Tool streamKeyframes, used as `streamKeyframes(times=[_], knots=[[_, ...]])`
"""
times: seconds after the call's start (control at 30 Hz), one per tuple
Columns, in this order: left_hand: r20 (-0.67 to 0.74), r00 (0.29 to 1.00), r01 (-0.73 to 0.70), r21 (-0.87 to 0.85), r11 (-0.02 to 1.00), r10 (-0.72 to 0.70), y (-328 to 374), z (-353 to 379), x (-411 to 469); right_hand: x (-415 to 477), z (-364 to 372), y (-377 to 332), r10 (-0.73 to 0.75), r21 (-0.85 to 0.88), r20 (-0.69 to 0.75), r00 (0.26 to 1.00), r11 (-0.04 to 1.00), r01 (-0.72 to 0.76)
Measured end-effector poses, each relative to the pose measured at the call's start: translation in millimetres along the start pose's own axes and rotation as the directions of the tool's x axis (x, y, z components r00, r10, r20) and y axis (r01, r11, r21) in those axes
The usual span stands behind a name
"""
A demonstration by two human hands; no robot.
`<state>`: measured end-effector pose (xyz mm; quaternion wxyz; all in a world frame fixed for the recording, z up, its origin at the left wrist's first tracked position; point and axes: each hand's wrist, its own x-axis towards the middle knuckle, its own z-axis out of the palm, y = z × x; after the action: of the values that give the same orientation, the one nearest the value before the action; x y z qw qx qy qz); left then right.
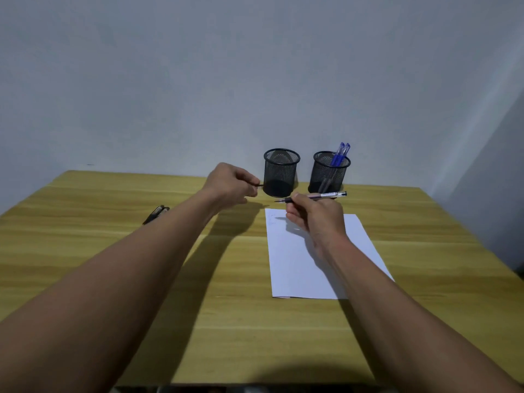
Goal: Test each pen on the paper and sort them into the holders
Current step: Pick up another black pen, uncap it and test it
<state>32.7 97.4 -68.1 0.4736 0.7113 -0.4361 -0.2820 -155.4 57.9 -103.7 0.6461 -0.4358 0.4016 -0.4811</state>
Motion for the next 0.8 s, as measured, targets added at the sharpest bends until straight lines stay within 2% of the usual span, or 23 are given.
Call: streamKeyframes(times=[0.13, 0.33, 0.57, 0.7, 0.8], knots=[[-0.028, 0.996, -0.080, 0.242, 0.967, 0.089, -18.6, 23.6, 15.4, 2.4, -5.1, 14.0, 0.014, -0.090, -0.030, 0.999, 0.996, -0.017], [-0.109, 0.991, -0.015, 0.499, 0.867, 0.080, -38.4, 44.0, 27.6, 5.8, -10.1, 21.3, 0.009, -0.136, -0.045, 0.999, 0.991, -0.015], [-0.129, 0.985, -0.035, 0.492, 0.870, 0.113, -37.3, 35.1, 13.3, 6.7, -9.8, 22.5, -0.004, -0.180, -0.033, 0.999, 0.984, -0.002], [-0.039, 0.966, -0.193, 0.553, 0.811, 0.257, -45.1, 25.1, -34.7, 4.2, -7.7, 23.2, -0.014, -0.205, -0.021, 1.000, 0.979, 0.010], [0.052, 0.959, -0.254, 0.590, 0.767, 0.278, -50.5, 26.6, -64.7, 2.5, -6.2, 24.0, -0.026, -0.238, -0.009, 1.000, 0.971, 0.023]])
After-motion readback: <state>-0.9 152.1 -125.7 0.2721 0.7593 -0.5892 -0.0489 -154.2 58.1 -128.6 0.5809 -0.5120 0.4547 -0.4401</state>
